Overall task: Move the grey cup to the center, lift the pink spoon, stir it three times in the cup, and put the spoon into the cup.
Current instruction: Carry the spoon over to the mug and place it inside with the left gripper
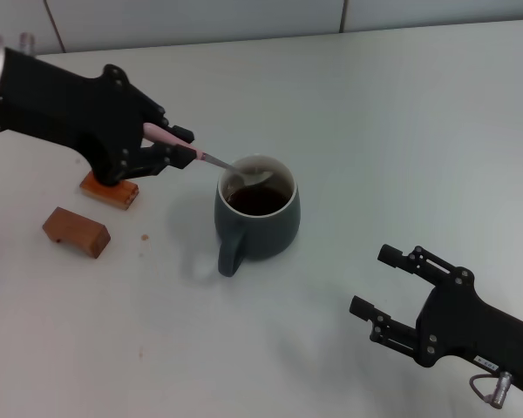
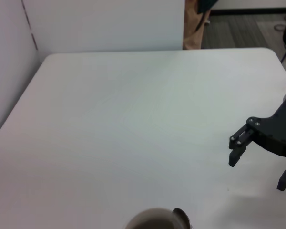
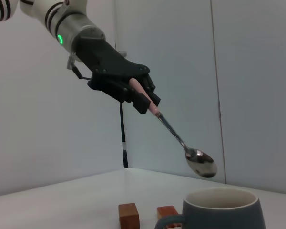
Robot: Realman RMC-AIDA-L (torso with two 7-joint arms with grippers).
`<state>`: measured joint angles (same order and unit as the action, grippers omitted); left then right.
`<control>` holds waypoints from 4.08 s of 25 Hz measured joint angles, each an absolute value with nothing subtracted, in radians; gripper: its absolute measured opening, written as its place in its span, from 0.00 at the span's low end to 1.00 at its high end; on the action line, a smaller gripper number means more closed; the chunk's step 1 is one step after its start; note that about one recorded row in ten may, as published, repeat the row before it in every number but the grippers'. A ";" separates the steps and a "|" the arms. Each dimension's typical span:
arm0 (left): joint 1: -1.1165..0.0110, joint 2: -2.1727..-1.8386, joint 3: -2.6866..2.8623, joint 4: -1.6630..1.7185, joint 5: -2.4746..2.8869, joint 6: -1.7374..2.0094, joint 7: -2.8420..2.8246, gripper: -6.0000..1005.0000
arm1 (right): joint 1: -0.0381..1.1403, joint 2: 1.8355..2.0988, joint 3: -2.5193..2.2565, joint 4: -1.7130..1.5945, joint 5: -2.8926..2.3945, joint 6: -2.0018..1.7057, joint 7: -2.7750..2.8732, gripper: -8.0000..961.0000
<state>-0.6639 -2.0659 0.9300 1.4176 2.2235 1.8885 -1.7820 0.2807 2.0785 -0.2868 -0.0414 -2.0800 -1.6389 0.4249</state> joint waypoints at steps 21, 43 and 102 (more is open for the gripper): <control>-0.778 -2.071 1.139 1.324 2.450 1.731 -1.773 0.14 | 0.285 2.080 -0.291 -0.039 -2.084 -1.641 0.439 0.79; -0.808 -2.075 1.310 1.259 2.488 1.632 -1.821 0.15 | 0.290 2.079 -0.298 -0.040 -2.088 -1.638 0.439 0.79; -0.753 -2.067 1.265 1.229 2.223 1.548 -1.776 0.28 | 0.299 2.079 -0.294 -0.046 -2.089 -1.637 0.439 0.79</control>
<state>-0.7531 -2.0672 1.2652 1.2293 2.2234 1.5477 -1.7759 0.2992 2.0785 -0.2943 -0.0459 -2.0891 -1.6367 0.4387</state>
